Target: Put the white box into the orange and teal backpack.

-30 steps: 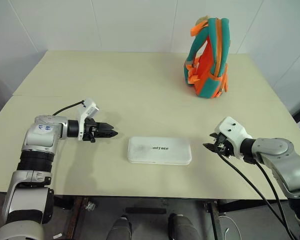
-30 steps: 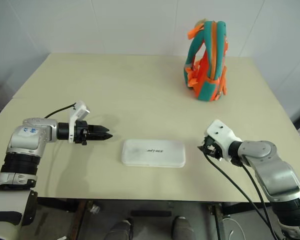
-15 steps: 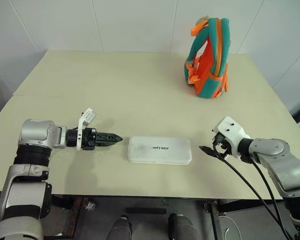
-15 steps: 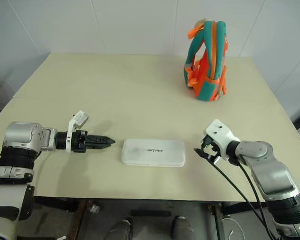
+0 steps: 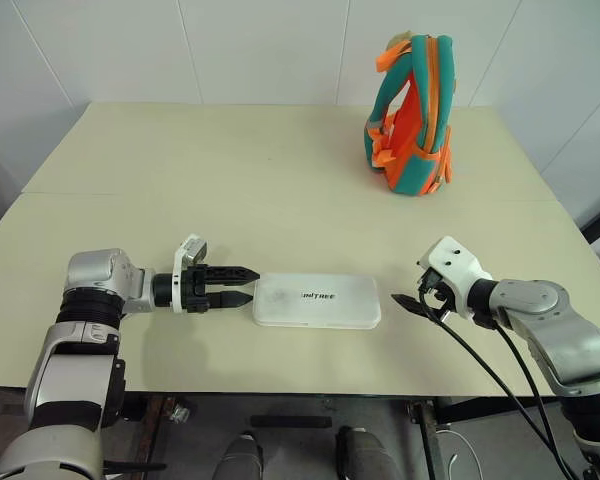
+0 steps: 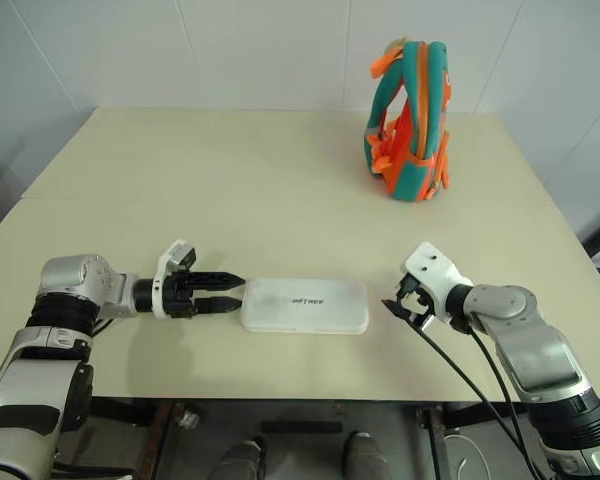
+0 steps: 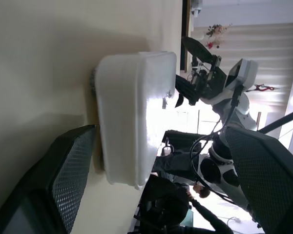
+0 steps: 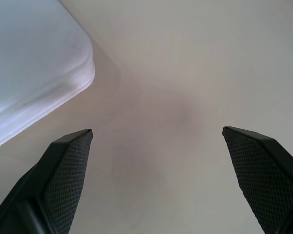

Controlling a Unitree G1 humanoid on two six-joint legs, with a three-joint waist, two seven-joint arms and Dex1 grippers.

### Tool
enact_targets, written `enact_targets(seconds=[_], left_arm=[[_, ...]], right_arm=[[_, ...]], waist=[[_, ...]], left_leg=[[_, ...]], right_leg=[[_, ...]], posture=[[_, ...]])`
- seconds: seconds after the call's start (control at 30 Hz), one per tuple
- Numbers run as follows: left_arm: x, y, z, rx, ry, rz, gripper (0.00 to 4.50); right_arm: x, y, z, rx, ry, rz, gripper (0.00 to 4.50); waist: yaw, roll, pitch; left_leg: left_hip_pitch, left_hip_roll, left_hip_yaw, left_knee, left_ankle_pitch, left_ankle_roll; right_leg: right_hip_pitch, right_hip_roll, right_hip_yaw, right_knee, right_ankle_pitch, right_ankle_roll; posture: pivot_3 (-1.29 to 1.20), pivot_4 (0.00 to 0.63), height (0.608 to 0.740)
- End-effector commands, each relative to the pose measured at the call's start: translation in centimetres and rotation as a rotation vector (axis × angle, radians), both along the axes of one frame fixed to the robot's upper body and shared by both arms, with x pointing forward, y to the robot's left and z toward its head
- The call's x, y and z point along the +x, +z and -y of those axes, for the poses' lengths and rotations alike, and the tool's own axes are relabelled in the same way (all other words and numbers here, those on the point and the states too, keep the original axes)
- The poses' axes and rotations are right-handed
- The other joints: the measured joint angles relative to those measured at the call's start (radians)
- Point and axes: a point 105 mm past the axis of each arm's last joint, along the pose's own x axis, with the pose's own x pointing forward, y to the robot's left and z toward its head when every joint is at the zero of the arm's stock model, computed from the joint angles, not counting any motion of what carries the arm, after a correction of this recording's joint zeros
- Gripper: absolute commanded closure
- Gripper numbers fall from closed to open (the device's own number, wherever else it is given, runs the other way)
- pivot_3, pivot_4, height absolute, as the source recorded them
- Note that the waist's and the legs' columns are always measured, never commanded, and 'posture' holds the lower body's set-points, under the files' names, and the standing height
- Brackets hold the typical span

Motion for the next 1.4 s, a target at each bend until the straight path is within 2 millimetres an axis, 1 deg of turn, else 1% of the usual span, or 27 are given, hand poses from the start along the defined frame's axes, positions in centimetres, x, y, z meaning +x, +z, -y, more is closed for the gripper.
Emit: enact_targets(seconds=[0.03, 0.13, 0.33, 0.6, 0.8, 0.9, 1.07, 1.17, 1.2, 1.4], left_arm=[[0.4, 0.0, 0.1, 0.021, 0.005, 0.014, 0.02], [0.8, -0.3, 0.2, 0.029, 0.015, 0.020, 0.02], [1.0, -0.4, 1.8, 0.012, -0.026, 0.020, 0.02], [0.6, -0.7, 4.2, 0.014, -0.116, 0.024, 0.02], [0.5, -0.8, 4.8, 0.008, -0.136, 0.037, 0.02], [0.8, -0.8, 4.6, 0.005, -0.112, 0.050, 0.60], [0.9, -0.6, 4.3, 0.011, -0.113, 0.070, 2.23], [0.9, -0.4, 4.1, 0.020, -0.114, 0.087, 3.13], [0.9, -0.3, 4.0, 0.022, -0.113, 0.094, 3.24], [0.9, 0.7, 3.6, 0.013, -0.115, 0.127, 3.24]], right_arm=[[-0.1, 1.3, -0.1, -0.004, 0.001, 0.055, 0.00], [-0.1, 1.3, -0.1, -0.004, -0.001, 0.055, 0.00], [0.1, 1.2, -0.3, -0.002, 0.003, 0.055, 0.00], [0.5, 1.1, -1.9, 0.016, 0.044, 0.059, 0.00], [0.5, 1.2, -2.2, 0.024, 0.044, 0.062, 0.00], [0.5, 1.1, -1.9, 0.019, 0.040, 0.060, 0.00], [0.6, 1.3, -1.3, 0.012, 0.027, 0.064, 0.00], [0.7, 1.6, -1.0, 0.011, 0.016, 0.072, 0.00], [0.8, 1.6, -0.9, 0.012, 0.012, 0.076, 0.00], [1.6, 2.5, 0.0, 0.034, -0.043, 0.116, 0.00]], waist=[[0.001, 0.000, 0.000], [0.001, 0.000, 0.000], [0.006, 0.000, 0.000], [0.021, 0.000, 0.000], [0.025, 0.000, 0.000], [0.024, 0.000, 0.000], [0.023, 0.000, 0.000], [0.023, 0.000, 0.000], [0.023, 0.000, 0.000], [0.018, 0.000, 0.000]], left_leg=[[0.000, 0.000, 0.000, 0.000, 0.000, 0.000], [0.000, 0.000, 0.000, 0.000, 0.000, 0.000], [0.000, 0.000, 0.000, 0.001, 0.000, 0.000], [0.000, 0.000, 0.000, 0.002, 0.000, 0.000], [0.000, -0.001, 0.000, 0.002, 0.000, -0.001], [0.000, -0.001, 0.000, 0.002, 0.000, -0.001], [0.000, 0.000, 0.000, 0.001, 0.000, -0.001], [0.000, 0.000, 0.000, 0.001, 0.000, -0.001], [0.000, 0.000, 0.000, 0.001, 0.000, -0.001], [0.000, 0.000, 0.000, 0.001, 0.000, -0.001]], right_leg=[[0.000, 0.000, 0.000, 0.000, 0.000, 0.000], [0.000, 0.000, 0.000, 0.000, 0.000, 0.000], [0.001, 0.000, 0.000, 0.000, 0.000, 0.000], [0.001, 0.000, 0.000, -0.001, 0.000, 0.000], [0.001, 0.000, 0.000, -0.002, 0.000, 0.000], [0.001, 0.000, 0.000, -0.002, 0.000, 0.001], [0.001, 0.000, 0.000, -0.002, 0.000, 0.001], [0.001, 0.000, 0.000, -0.002, 0.000, 0.001], [0.001, 0.000, 0.000, -0.002, 0.000, 0.001], [0.001, 0.000, 0.000, -0.002, 0.000, 0.001]], posture=[[0.00, 0.150, 0.740], [0.00, 0.150, 0.740], [0.00, 0.150, 0.740], [0.00, 0.150, 0.740], [0.00, 0.150, 0.740], [0.00, 0.150, 0.740], [0.00, 0.150, 0.740], [0.00, 0.150, 0.740], [0.00, 0.150, 0.740], [0.00, 0.150, 0.740]])
